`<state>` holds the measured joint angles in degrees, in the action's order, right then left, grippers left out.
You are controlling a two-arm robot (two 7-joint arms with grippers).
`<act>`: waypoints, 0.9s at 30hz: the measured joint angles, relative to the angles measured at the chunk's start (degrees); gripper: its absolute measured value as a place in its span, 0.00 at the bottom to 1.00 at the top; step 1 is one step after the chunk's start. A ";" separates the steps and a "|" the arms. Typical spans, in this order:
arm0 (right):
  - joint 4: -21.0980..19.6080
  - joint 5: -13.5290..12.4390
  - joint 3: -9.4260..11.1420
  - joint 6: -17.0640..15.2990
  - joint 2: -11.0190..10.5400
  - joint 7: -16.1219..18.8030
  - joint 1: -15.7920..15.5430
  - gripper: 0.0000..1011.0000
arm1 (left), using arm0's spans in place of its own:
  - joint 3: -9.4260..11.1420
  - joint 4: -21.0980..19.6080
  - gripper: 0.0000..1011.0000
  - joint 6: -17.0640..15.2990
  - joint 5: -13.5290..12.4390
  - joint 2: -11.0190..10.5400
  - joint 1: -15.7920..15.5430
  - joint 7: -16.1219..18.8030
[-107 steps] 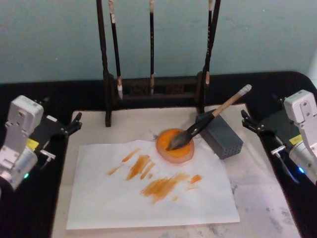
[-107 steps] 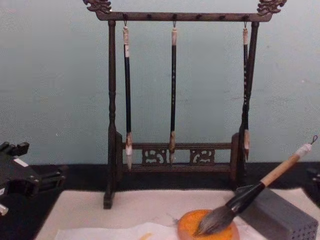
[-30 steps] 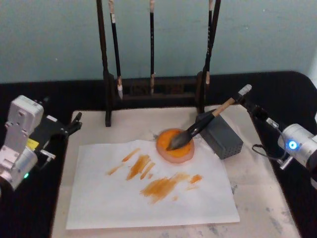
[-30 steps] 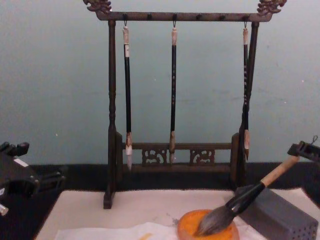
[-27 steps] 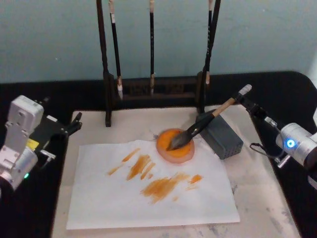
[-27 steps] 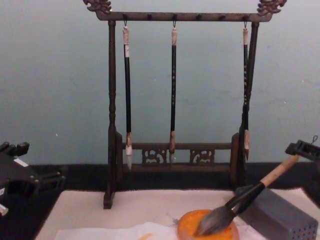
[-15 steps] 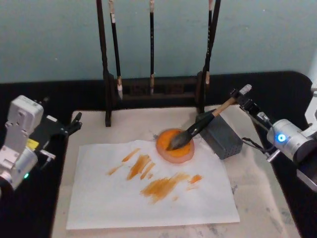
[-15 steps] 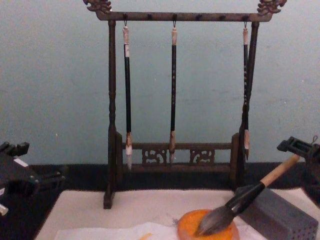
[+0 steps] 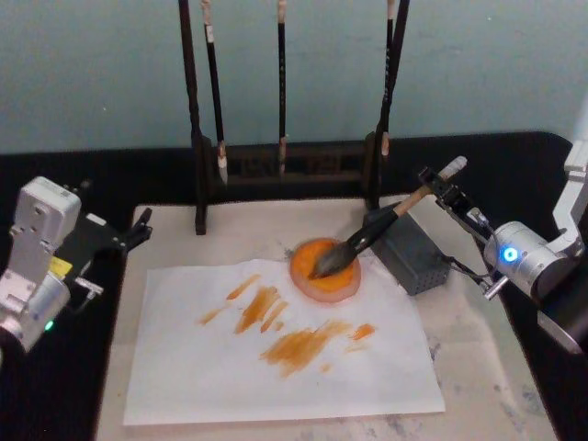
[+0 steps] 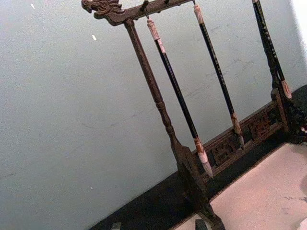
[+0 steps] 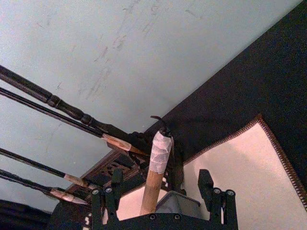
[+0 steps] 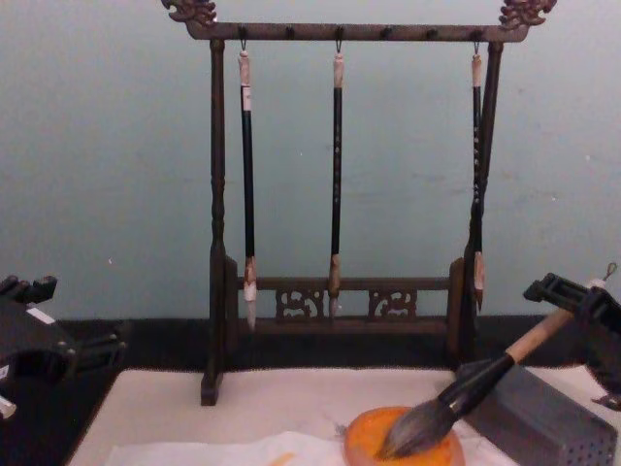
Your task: Pick up the brush from the inkstone, write on the paper, then place the brush back to its original position.
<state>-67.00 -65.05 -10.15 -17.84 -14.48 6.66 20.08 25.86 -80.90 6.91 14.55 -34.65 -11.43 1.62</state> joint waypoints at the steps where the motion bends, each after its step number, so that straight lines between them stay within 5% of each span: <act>1: 0.07 -0.06 -0.06 0.05 -0.03 -0.03 0.05 0.99 | 0.00 0.00 0.99 0.00 0.00 0.00 0.00 0.00; 20: 0.40 -0.56 -1.08 0.89 -0.80 -0.01 0.27 0.99 | 0.00 0.00 0.99 0.00 0.00 0.00 0.00 0.00; 27: 0.35 -0.55 -1.00 0.80 -0.75 0.02 0.23 0.88 | 0.00 0.00 0.99 0.00 0.00 0.00 0.00 0.00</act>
<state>-66.65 -65.60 -11.15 -17.04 -15.23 6.69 20.32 25.86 -80.90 6.91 14.55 -34.65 -11.43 1.62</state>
